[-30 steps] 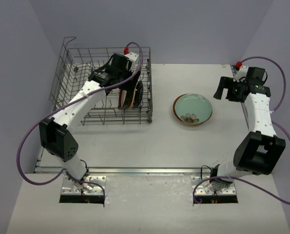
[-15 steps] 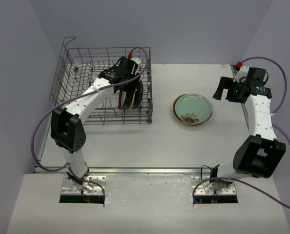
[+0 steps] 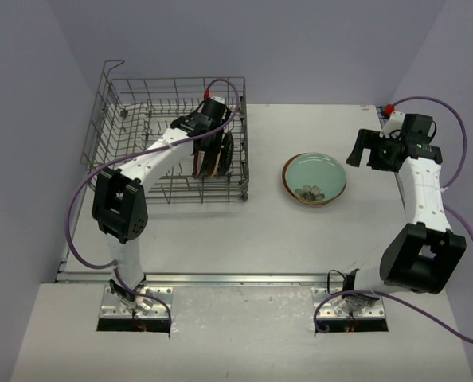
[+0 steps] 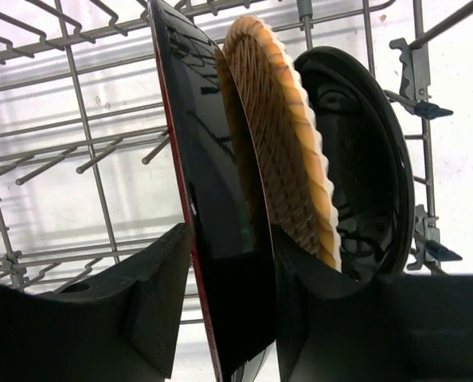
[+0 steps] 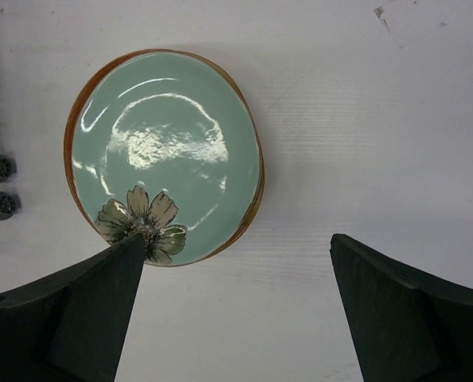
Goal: Unload the plates from the dish rack
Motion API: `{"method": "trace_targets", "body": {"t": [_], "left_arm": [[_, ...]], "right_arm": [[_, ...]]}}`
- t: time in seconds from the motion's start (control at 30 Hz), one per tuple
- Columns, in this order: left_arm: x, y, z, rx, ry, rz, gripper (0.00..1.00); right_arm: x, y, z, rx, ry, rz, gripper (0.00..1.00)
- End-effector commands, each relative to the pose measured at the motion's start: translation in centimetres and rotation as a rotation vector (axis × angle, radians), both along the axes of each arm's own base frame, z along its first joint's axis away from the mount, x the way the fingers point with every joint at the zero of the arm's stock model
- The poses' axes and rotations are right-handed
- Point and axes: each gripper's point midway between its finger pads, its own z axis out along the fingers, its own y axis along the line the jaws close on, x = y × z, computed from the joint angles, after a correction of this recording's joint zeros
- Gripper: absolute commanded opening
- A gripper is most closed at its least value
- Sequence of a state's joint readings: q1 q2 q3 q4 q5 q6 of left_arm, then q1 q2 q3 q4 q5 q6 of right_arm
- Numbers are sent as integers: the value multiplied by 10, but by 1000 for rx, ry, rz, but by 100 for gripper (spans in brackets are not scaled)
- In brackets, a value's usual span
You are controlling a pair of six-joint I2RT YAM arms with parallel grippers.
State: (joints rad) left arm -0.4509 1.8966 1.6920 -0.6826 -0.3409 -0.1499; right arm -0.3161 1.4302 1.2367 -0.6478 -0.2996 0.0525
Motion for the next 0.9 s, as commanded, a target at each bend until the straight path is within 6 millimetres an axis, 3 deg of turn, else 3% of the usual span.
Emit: {"method": "trace_targets", "body": {"t": [0.0, 0.13, 0.27, 0.37, 0.6, 0.67, 0.87], "left_arm": [[11, 8, 4, 10, -46, 77, 34], [13, 4, 21, -16, -73, 64, 20], [11, 1, 50, -56, -123, 35, 5], [8, 3, 74, -74, -174, 23, 0], [4, 7, 149, -124, -349, -17, 0], [6, 14, 175, -91, -408, -18, 0], [2, 20, 223, 89, -524, -126, 0]], "right_arm": [[0, 3, 12, -8, -47, 16, 99], [0, 4, 13, -4, -49, 17, 99], [-1, 6, 13, 3, -50, 22, 99], [-1, 8, 13, 13, -54, 28, 99], [0, 13, 17, 38, -63, 38, 99], [0, 14, 18, 43, -67, 42, 99], [2, 23, 29, 89, -86, 59, 99]]}}
